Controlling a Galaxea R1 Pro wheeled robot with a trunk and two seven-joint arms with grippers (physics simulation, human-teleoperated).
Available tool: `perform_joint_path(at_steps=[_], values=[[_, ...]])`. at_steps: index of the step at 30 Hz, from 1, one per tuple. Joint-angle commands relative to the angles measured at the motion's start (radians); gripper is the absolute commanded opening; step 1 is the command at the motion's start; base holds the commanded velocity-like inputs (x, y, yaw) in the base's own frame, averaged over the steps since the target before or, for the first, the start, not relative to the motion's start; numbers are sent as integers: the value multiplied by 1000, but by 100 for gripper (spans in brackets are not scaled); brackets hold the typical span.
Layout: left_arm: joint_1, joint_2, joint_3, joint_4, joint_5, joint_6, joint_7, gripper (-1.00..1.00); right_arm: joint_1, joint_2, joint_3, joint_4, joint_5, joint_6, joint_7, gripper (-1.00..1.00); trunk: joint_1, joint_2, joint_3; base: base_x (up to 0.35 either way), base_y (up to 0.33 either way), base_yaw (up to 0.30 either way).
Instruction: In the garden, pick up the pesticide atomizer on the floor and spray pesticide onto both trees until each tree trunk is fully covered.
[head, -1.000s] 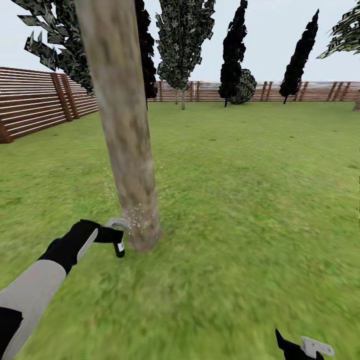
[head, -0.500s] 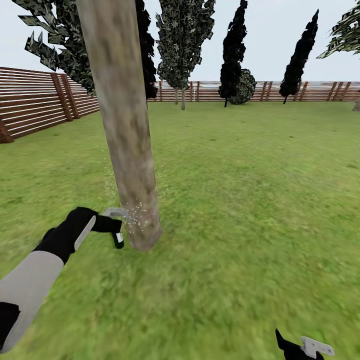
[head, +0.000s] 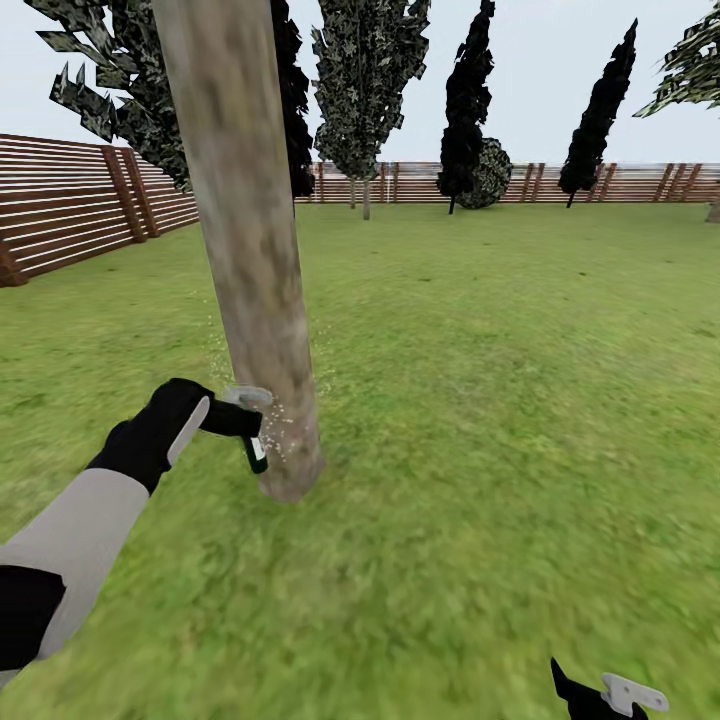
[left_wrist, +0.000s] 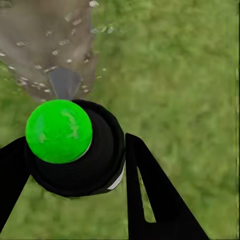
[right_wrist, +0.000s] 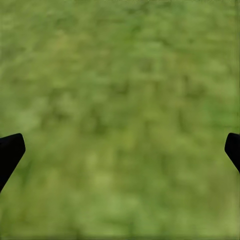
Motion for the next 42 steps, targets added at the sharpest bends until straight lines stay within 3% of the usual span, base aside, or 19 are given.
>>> perform_joint_path(at_steps=[1, 3, 5, 6, 9, 11, 12, 14, 17, 18, 19, 20, 29, 34, 36, 37, 38, 40, 42], values=[[-7, 2, 2, 1, -7, 0, 0, -100, 0, 0, 0, 0, 0, 0, 0, 100, 0, 0, 0, 0, 0, 0], [-12, 24, 7, 2, -7, 1, -18, -100, 0, 0, 1, 0, 0, 0, 0, 100, 0, 0, 0, 0, 0, 0], [-30, 87, 8, 2, -11, 1, -106, -100, 0, 0, 1, 0, 0, 0, 0, 100, 0, 0, 0, 0, 0, 0], [-40, 96, 5, 2, -14, 1, -133, -100, 0, 0, 1, 0, 0, 0, 0, 100, 0, 0, 0, 0, 0, 0], [-48, 80, 0, 0, -15, 1, -151, -100, 0, 0, 1, 0, 0, 0, 0, 100, 0, 0, 0, 0, 0, 0], [-56, 25, -2, 0, -19, 1, -152, -100, 0, 0, 1, 0, 0, 0, 0, 100, 0, 0, 0, 0, 0, 0], [-61, 21, -2, 0, -20, 1, -152, -100, 0, 0, 1, 0, 0, 0, 0, 100, 0, 0, 0, 0, 0, 0], [-88, 34, 0, 2, -21, 3, -152, -100, 0, 0, 1, 0, 0, 0, 0, 100, 0, 0, 0, 0, 0, 0], [-150, 107, 0, 14, -21, 11, -153, -100, 0, 0, 2, 0, 0, 0, 0, 100, 0, 0, 0, 0, 0, 0], [-158, 111, -25, 17, -20, 13, -153, -100, 0, 0, 2, 0, 0, 0, 0, 100, 0, 0, 0, 0, 0, 0], [-155, 108, -105, 17, -18, 15, -153, -100, 0, 0, 2, 0, 0, 0, 0, 100, 0, 0, 0, 0, 0, 0], [-148, 107, -134, 18, -17, 15, -153, -100, 0, 0, 2, 0, 0, 0, 0, 100, 0, 0, 0, 0, 0, 0], [48, 112, -140, 20, -23, -16, -149, -100, 0, 0, 2, 0, 0, 0, 0, 100, 0, 0, 0, 0, 0, 0], [121, 89, -134, 118, -12, -196, 24, -100, 0, 1, 2, 1, 1, 0, 0, 100, 0, 0, 0, 0, 0, 0], [125, -2, -91, 185, -10, -273, 153, -100, 0, 0, 2, 1, 1, 0, 0, 100, 0, 0, 0, 0, 0, 0], [126, -58, -64, 216, -8, -319, 281, -100, 0, 0, 2, 2, 1, 0, 0, 100, 0, 0, 0, 0, 0, 0], [136, -79, -44, 230, 6, -348, 334, -100, 0, -1, 2, 2, 2, 0, 0, 100, 0, 0, 0, 0, 0, 0], [173, -99, 8, 246, 120, -455, 397, -100, 0, -7, 1, 0, 2, 0, 0, 100, 0, 0, 0, 0, -2, 0], [190, -101, 13, 271, 156, -469, 427, -100, 0, -8, 0, -1, 1, 0, 0, 100, 0, 0, 0, 3, -176, 0]])
